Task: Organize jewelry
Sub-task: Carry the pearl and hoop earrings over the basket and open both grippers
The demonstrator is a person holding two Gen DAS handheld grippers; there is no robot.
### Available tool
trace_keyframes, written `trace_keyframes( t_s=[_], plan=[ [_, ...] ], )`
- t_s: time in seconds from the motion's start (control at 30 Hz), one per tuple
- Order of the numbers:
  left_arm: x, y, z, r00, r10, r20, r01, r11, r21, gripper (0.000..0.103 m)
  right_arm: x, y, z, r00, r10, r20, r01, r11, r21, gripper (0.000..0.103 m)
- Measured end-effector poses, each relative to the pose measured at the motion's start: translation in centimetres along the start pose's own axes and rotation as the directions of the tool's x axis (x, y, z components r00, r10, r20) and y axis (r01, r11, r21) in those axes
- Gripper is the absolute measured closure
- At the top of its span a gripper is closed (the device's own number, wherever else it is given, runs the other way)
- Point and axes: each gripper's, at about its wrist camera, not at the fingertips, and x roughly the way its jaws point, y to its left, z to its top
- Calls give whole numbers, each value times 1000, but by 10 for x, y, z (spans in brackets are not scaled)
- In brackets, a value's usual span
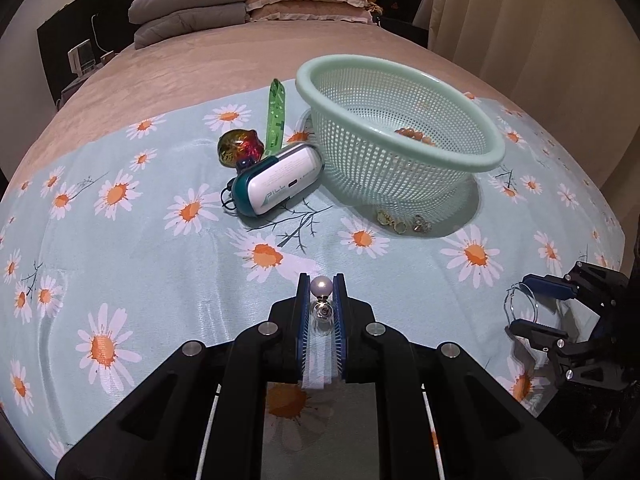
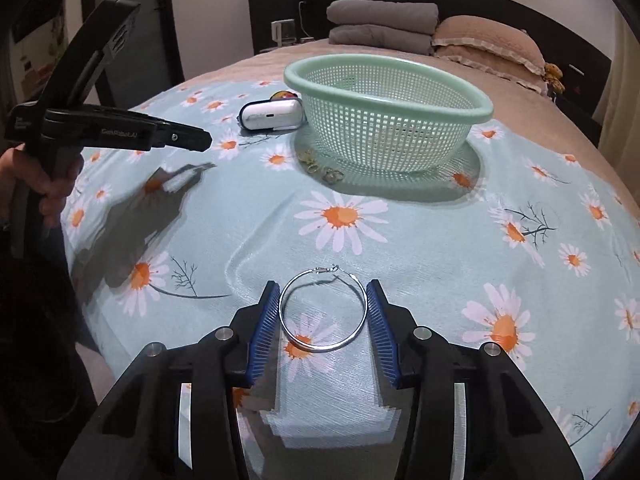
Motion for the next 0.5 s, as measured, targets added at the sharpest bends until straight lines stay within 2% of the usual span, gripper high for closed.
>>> trace_keyframes(
  t_s=[0.17, 0.3, 0.5],
  plan=[
    [-15, -13, 24, 999, -21, 44, 19, 999, 47, 91, -28, -11, 30, 996, -67, 60, 69, 997, -35, 61],
    [-25, -21, 47, 997, -20, 78, 13, 996, 92, 91, -51, -12, 61, 983, -129, 130, 139, 988, -70, 61],
    [-29, -31, 83, 994, -15, 112, -5, 985, 170, 91, -58, -25, 111, 968, -182, 175, 203, 972, -116, 61]
  ],
)
